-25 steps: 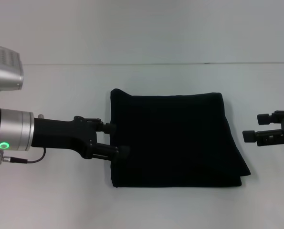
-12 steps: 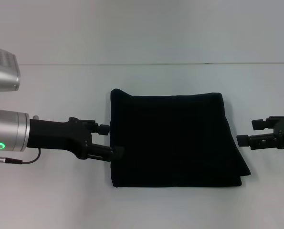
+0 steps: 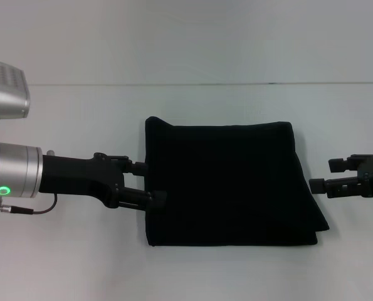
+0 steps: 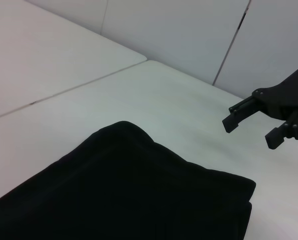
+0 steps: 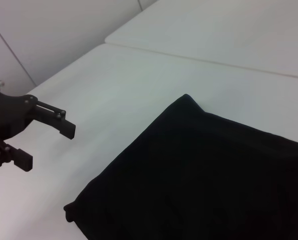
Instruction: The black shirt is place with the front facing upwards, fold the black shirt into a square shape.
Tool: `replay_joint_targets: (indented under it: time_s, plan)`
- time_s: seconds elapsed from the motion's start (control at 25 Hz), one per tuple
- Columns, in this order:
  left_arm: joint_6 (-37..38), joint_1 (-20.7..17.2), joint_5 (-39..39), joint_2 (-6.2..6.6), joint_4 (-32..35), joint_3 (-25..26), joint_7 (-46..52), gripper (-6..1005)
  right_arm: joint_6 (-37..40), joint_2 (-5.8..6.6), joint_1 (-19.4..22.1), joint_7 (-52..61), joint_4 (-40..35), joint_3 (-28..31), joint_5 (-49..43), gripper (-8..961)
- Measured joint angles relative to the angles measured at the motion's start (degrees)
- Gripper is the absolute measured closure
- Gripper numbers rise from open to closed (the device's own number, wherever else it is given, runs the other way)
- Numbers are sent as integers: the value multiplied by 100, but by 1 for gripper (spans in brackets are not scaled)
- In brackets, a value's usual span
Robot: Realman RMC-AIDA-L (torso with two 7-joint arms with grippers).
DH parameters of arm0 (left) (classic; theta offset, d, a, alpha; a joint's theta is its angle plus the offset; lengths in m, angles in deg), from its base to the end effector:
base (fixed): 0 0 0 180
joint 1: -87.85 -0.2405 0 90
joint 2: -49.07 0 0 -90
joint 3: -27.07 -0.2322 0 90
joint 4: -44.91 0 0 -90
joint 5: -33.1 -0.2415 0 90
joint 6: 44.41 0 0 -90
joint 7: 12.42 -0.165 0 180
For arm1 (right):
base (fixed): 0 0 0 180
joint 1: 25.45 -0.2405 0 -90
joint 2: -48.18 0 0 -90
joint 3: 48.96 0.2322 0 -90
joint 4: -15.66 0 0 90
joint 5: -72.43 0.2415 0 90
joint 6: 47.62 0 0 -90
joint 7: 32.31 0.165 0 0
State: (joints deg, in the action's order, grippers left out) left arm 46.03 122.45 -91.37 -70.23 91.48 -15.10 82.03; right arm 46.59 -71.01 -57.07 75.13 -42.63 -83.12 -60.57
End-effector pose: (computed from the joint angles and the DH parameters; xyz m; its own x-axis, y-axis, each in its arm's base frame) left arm -0.2308 0.3716 0.0045 0.8318 0.4413 0.3367 0.4976 -0.8616 -0.0999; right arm 0.2597 0.3666 0.0613 0.7295 -0.6030 -0.3227 -0.6757 -0.7084 -0.2038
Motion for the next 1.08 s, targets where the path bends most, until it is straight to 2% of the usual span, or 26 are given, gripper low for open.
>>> replay_joint_targets:
  time_s: [0.4,1.08]
  plan:
    - [17,3,19,-12,7,-6,-6,124,69,75,46,-1,11,4,248,18]
    - [-3,42,30,-14,6,-1,-12,124,115,82,59,-4,21,-32,253,19]
